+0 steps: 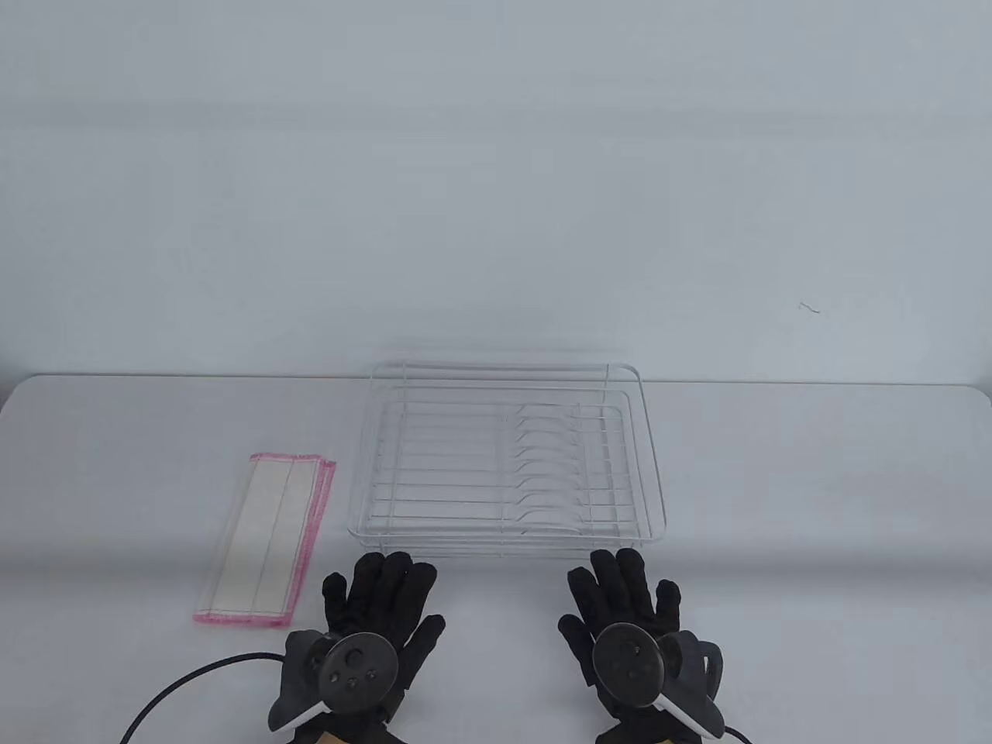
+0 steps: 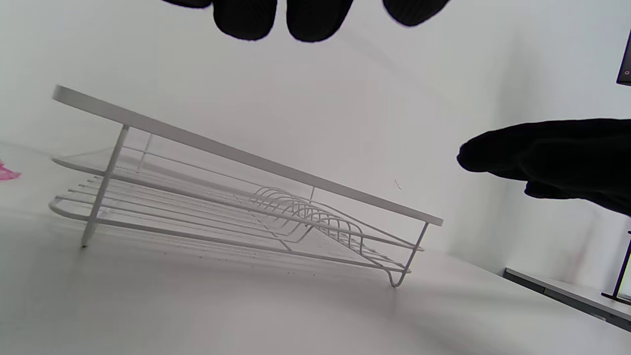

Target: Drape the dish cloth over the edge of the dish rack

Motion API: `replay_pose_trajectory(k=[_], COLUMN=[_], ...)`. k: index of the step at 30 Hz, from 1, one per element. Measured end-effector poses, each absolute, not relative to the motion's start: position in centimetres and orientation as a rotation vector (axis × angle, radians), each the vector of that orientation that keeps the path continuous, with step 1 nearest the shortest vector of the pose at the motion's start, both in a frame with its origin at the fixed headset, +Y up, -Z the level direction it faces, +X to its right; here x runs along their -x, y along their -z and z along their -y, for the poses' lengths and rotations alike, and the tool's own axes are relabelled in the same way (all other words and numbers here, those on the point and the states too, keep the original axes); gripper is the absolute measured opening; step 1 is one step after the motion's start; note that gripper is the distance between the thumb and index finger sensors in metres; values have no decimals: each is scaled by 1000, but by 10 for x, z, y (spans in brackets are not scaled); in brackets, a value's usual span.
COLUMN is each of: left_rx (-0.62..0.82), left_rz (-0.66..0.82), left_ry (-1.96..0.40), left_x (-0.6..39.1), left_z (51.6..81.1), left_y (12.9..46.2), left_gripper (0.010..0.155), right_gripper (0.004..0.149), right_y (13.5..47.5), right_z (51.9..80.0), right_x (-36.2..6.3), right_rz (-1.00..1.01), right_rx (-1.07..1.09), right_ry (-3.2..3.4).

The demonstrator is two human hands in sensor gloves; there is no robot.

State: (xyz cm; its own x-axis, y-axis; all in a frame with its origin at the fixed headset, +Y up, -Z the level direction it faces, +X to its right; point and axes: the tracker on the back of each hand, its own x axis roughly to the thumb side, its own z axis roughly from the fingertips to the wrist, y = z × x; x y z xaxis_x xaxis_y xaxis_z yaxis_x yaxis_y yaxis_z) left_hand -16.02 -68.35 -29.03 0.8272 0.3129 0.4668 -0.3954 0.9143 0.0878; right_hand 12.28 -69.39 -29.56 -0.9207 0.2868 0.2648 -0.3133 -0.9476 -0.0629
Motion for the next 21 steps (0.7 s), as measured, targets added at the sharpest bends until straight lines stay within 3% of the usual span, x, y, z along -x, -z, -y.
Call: replay_pose_trajectory(k=[21], left_rx=[-182], left_rz=[473], left_ry=[-383], left_x=[160], left_z=[686], left_y=[292], left_gripper=[60], right_gripper=[58], right_y=[295], right_z=[693], right_x=[-123], right_rz=[117], right_rx=[-375], right_ry=[-2784])
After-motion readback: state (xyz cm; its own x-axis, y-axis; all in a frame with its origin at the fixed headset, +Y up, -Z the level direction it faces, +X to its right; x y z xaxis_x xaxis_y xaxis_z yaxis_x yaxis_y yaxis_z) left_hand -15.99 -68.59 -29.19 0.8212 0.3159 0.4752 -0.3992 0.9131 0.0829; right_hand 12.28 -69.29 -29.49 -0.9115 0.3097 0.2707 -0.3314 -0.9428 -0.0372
